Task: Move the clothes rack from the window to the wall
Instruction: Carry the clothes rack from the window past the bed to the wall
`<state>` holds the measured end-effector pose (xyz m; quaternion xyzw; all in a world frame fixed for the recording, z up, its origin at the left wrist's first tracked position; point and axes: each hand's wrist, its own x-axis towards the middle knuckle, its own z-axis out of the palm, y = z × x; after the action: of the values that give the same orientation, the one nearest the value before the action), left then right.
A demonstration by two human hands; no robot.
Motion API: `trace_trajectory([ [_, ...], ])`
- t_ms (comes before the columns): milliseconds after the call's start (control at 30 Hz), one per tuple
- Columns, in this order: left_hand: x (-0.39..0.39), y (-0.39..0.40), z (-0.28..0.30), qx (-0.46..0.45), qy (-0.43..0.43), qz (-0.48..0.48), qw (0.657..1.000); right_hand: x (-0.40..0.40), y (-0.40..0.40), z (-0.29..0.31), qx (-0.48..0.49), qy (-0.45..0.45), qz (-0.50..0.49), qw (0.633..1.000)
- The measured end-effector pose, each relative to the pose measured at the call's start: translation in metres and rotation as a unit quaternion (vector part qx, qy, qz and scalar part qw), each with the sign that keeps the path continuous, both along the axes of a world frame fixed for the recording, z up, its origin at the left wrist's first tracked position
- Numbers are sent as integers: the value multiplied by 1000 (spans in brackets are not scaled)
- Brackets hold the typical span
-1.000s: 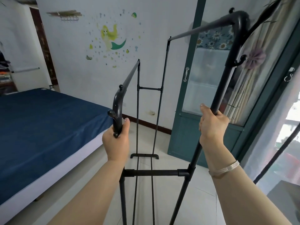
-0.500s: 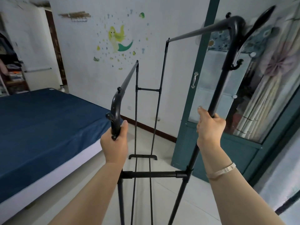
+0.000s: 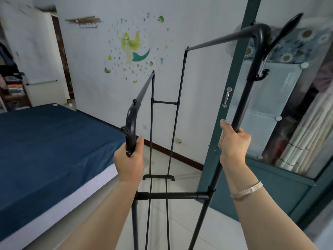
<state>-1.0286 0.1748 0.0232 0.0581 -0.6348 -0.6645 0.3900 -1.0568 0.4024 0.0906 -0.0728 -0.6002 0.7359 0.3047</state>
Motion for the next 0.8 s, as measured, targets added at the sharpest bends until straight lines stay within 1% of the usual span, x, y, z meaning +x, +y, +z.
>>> trace_trajectory([
  [367, -100, 13, 2, 2, -14, 32, 999, -116, 12, -3, -7, -5, 29, 1000],
  [567, -159, 47, 3, -17, 1, 62, 998, -194, 43, -4, -10, -2, 62, 998],
  [800, -230, 94, 3, -5, -10, 99, 995, -283, 82, -1, 11, -14, 87, 996],
])
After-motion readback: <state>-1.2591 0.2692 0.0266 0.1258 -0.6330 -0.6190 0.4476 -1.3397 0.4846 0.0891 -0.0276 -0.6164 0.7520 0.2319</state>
